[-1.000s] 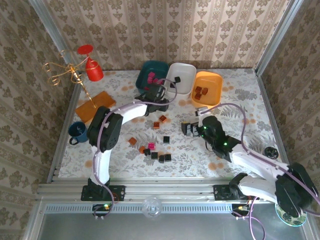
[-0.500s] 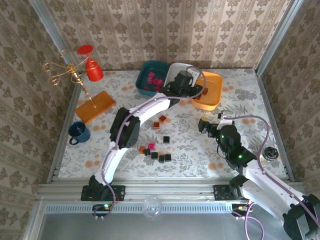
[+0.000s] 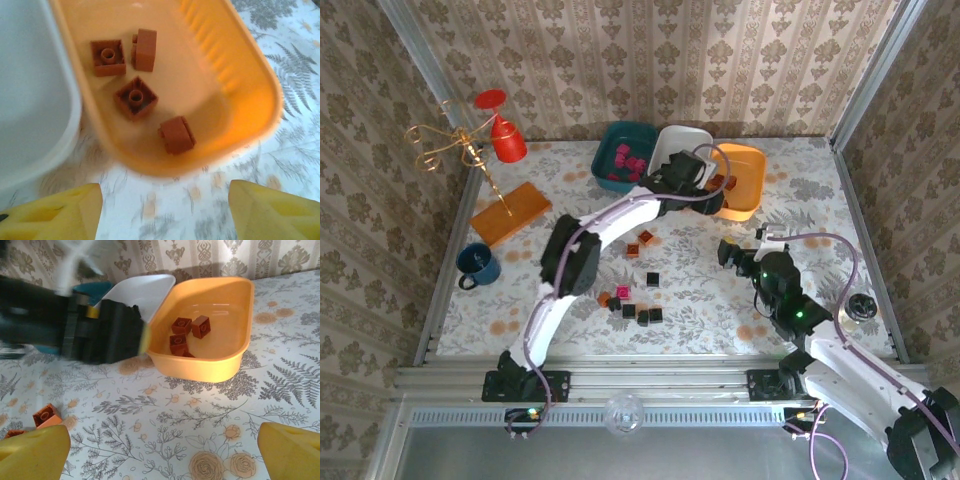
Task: Sort the legos into containers by color
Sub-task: Pick up the lego from the center of the table.
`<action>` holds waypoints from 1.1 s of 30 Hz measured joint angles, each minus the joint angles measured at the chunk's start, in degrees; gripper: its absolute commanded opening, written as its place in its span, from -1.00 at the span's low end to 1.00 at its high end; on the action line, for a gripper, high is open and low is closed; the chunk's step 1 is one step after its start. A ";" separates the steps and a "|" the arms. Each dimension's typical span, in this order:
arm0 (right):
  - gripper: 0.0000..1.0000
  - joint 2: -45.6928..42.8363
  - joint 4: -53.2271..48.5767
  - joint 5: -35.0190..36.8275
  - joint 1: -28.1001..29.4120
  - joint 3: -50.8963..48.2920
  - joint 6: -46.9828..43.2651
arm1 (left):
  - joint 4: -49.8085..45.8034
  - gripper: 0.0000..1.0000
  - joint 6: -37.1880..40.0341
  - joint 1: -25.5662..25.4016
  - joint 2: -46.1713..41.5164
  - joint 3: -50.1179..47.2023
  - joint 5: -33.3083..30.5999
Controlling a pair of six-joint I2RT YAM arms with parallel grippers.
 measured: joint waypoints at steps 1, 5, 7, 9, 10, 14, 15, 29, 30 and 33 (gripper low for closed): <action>0.93 0.81 0.22 -0.28 0.00 0.00 0.00 | 2.43 0.41 0.07 0.13 -5.31 -6.71 -0.13; 0.92 4.66 1.40 -2.27 0.70 0.11 -0.09 | 10.43 0.42 0.04 2.05 -25.18 -28.65 -1.99; 0.92 7.61 1.73 -3.82 1.86 0.83 -0.42 | 12.96 0.42 -0.15 3.93 -33.33 -37.90 -3.15; 0.91 11.39 1.70 -5.86 3.37 2.73 -0.72 | 14.47 0.43 -0.79 6.19 -40.50 -47.12 -4.59; 0.90 13.68 1.66 -7.04 4.33 4.22 -0.85 | 14.91 0.43 -1.31 7.41 -43.89 -52.06 -5.46; 0.87 22.91 -0.52 -10.97 8.72 12.24 -1.38 | 13.25 0.45 -3.45 9.62 -53.16 -66.71 -7.30; 0.84 24.79 -1.55 -11.30 9.79 14.23 -1.40 | 12.68 0.45 -3.80 9.70 -54.66 -68.61 -7.45; 0.72 51.17 -15.85 -7.48 25.42 32.41 10.08 | 10.60 0.54 -4.96 12.83 -64.37 -74.99 -3.96; 0.72 52.28 -16.35 -6.93 25.79 33.16 10.69 | 10.80 0.53 -4.98 12.96 -64.37 -75.52 -3.43; 0.68 55.21 -16.92 -4.68 26.49 34.75 12.35 | 10.93 0.54 -5.16 13.62 -64.37 -76.74 -2.16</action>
